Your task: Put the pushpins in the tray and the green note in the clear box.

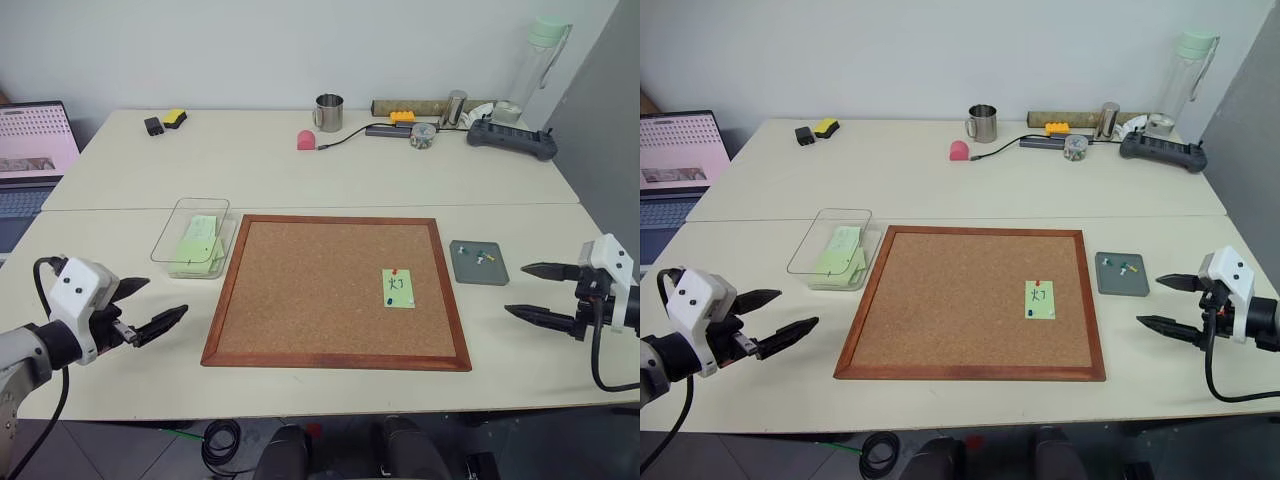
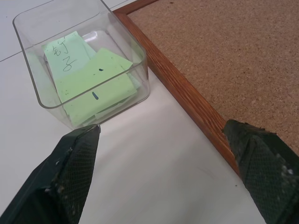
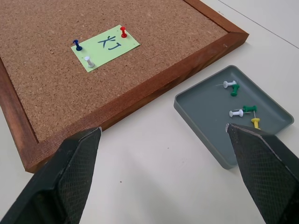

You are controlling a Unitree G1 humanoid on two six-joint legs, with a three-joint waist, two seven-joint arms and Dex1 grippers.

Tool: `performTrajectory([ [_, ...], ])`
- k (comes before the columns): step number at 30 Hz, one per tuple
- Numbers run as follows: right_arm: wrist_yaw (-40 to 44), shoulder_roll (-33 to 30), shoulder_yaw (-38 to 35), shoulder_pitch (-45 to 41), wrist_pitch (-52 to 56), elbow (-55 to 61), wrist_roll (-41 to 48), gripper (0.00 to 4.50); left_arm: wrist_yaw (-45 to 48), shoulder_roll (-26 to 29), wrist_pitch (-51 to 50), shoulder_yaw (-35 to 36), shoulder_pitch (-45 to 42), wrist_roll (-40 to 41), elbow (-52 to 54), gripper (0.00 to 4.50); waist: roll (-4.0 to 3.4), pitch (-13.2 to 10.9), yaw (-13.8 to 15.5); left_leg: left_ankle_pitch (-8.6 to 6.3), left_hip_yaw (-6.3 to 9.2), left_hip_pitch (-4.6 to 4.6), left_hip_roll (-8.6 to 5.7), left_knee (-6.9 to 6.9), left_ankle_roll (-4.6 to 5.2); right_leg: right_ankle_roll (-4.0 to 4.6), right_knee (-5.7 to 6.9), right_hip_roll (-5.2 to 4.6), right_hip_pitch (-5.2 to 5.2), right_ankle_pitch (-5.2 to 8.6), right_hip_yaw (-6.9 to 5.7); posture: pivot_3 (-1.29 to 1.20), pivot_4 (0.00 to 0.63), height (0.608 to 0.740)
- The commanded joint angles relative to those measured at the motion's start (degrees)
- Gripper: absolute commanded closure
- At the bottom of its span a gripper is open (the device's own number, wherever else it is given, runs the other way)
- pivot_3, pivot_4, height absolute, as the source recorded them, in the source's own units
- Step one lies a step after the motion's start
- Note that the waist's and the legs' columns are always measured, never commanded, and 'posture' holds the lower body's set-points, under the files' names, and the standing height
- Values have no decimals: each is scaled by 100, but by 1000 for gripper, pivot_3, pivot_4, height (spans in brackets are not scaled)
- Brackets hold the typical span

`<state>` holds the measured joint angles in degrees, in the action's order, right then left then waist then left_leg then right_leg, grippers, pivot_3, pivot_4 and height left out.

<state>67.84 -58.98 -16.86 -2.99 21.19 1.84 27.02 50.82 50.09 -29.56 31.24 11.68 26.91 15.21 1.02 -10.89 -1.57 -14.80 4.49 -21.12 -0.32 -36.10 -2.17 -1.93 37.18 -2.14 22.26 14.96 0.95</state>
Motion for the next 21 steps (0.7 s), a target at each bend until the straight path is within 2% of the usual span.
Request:
performTrajectory([
  [1, -4, -10, -122, -62, -52, 118, 8, 0, 111, -9, 134, 116, -56, 140, 164, 480, 0, 0, 0, 0, 0, 0, 0, 0, 0, 1, 0, 0, 0, -1, 0, 0, 150, 740],
  [11, -31, 19, -136, -49, -2, 275, 62, 0, 288, 98, -17, -80, -371, 466, 606, 2574, 0, 0, 1, 0, 0, 0, 0, -2, 0, 1, 4, 0, -1, -1, 0, 0, 150, 740],
  [18, -125, 84, -146, -113, 215, 755, 238, 0, 249, 43, -332, -895, -1114, 791, 1176, 3856, 0, 0, 3, 1, 0, 1, -2, -7, -1, -4, 5, 1, -3, -3, 2, 0, 150, 740],
  [21, -279, 226, -18, -232, 403, 1107, 391, 0, 212, -151, -426, -1544, -1568, 883, 1302, 4479, -1, 1, 3, 1, 0, 1, -1, -8, -1, -5, 5, 3, -3, -4, 3, 0, 150, 740],
])
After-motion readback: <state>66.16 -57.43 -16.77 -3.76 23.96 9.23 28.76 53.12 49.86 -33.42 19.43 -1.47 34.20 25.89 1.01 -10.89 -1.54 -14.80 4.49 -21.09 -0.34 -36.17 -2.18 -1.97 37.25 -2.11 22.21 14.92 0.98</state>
